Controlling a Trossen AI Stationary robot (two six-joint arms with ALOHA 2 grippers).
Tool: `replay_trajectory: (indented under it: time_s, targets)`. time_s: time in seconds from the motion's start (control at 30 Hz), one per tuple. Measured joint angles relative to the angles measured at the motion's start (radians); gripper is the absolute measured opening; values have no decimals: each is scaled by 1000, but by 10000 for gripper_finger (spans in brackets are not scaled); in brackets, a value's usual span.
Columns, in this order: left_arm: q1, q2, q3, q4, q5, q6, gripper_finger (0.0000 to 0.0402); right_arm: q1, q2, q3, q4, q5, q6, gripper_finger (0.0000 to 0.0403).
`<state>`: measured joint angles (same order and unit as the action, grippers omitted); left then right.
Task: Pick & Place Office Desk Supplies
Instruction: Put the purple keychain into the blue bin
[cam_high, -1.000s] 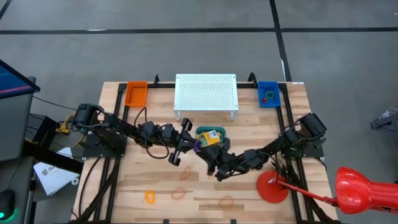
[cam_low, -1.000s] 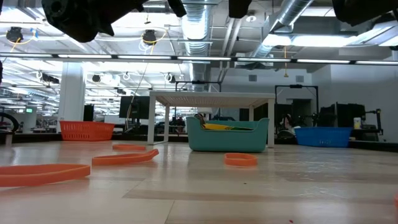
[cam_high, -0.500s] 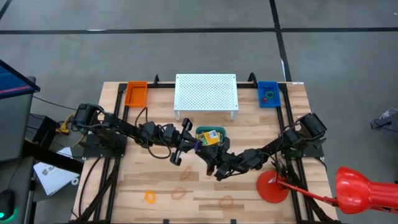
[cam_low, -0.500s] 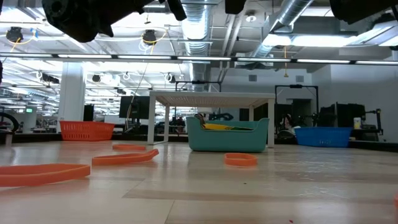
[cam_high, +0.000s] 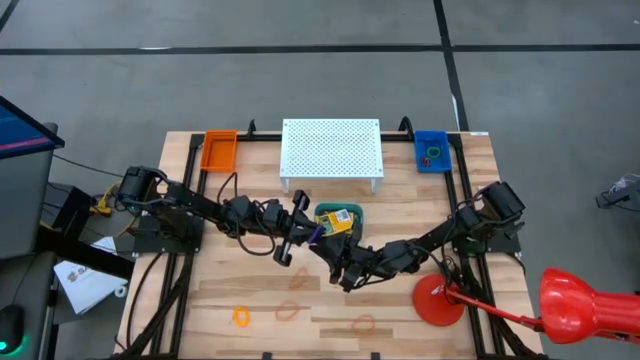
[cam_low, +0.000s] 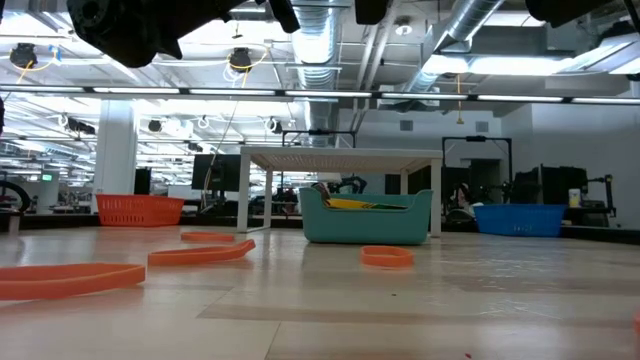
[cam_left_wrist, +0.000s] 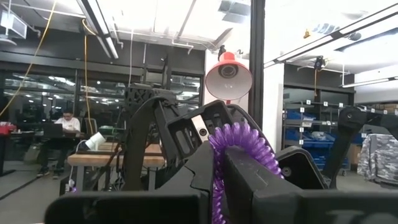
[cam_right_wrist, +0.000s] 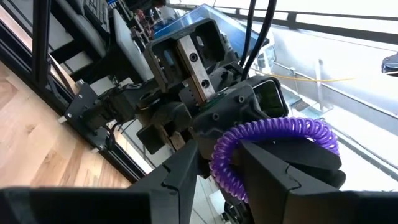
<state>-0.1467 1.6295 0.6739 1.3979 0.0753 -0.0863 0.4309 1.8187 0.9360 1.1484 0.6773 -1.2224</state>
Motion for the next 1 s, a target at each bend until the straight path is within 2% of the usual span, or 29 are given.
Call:
replay_trajectory:
  time_s: [0.47, 0.6, 0.73, 0.9, 1.0]
  targets:
    - [-18, 0, 17, -12, -15, 0, 10, -19, 0, 1, 24, 22, 45, 113]
    - [-17, -1, 19, -9, -17, -2, 13, -18, 2, 4, 60, 61, 45, 107]
    - [-17, -1, 19, -8, -16, -6, 16, -18, 2, 19, 57, 100, 45, 76]
    - [-18, -1, 18, -10, -7, -9, 17, -18, 2, 20, 60, 107, 45, 13]
    - [-21, -2, 18, -8, 10, -6, 17, -19, 2, 20, 60, 133, 49, 8]
